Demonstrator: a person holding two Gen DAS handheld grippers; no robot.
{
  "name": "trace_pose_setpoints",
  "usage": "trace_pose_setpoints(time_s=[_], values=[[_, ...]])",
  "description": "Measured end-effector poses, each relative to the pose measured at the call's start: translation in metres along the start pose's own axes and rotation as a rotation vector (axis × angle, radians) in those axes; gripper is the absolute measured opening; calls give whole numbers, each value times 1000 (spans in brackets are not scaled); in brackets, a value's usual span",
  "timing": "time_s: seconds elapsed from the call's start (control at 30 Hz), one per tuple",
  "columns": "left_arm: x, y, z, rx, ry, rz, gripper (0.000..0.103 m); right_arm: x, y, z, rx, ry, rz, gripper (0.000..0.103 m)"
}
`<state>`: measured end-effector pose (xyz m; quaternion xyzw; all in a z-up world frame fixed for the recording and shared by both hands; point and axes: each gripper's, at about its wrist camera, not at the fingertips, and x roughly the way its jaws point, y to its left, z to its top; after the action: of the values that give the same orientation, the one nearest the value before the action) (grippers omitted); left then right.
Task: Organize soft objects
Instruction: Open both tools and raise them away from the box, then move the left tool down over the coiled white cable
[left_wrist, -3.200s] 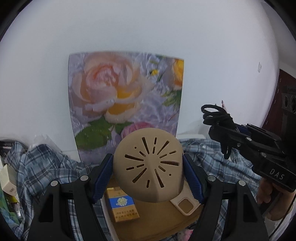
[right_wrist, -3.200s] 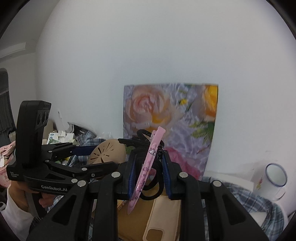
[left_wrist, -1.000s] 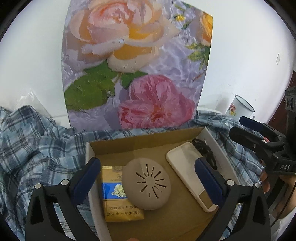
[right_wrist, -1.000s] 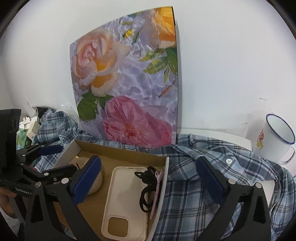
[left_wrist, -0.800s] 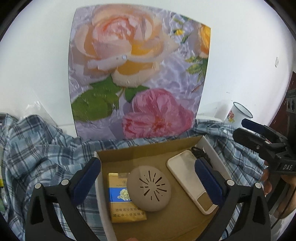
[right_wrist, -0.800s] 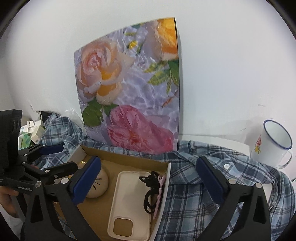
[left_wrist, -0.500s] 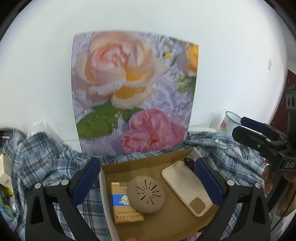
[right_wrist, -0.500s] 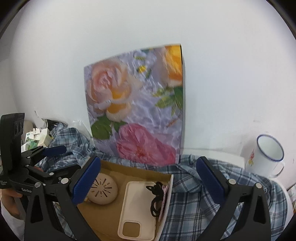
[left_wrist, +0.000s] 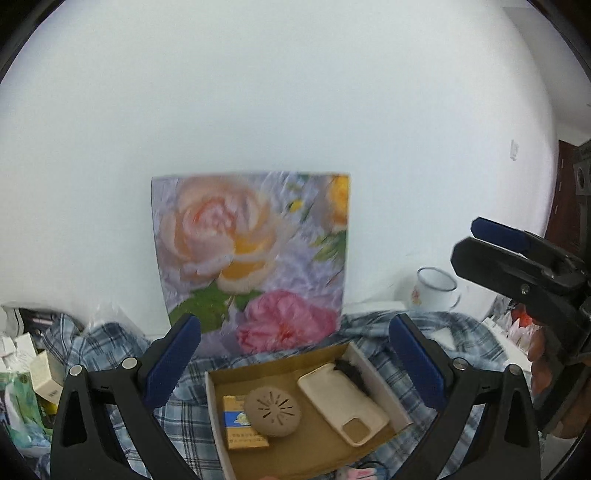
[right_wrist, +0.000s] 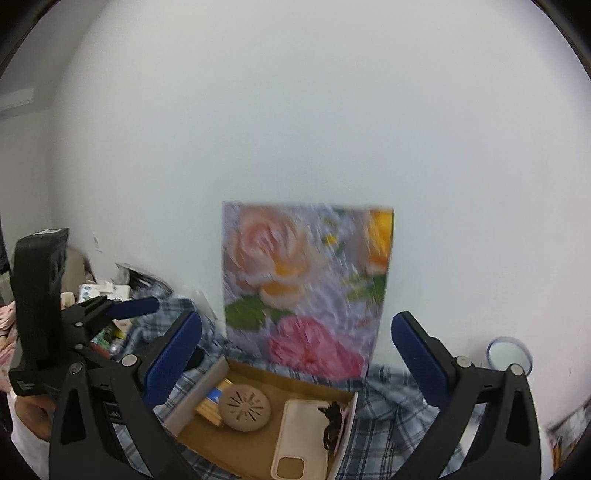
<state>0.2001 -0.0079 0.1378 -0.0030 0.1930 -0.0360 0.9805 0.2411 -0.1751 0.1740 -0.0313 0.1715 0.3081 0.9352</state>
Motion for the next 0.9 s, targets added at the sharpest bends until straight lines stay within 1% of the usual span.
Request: trace_pose_setpoints(time_s=[0.13, 0.27, 0.4, 0.67, 0.77, 0.9], values=[[-31, -18, 10, 48, -44, 3, 103, -32, 5, 19, -12, -49, 14, 103], [-53, -34, 11, 70, -69, 3, 103, -60, 8, 22, -13, -85, 19, 103], [-69, -45, 6, 88, -67, 19, 103, -83, 9, 16, -12, -98, 7, 103], [-101, -54, -11, 88, -77, 10, 103, -125, 15, 1, -18, -130, 7, 103], [-110, -57, -25, 89, -73, 7, 103, -134, 18, -8, -26, -124, 17, 103], [-111, -58, -47, 82, -54, -1, 103, -138, 21, -27, -34, -105, 30, 103]])
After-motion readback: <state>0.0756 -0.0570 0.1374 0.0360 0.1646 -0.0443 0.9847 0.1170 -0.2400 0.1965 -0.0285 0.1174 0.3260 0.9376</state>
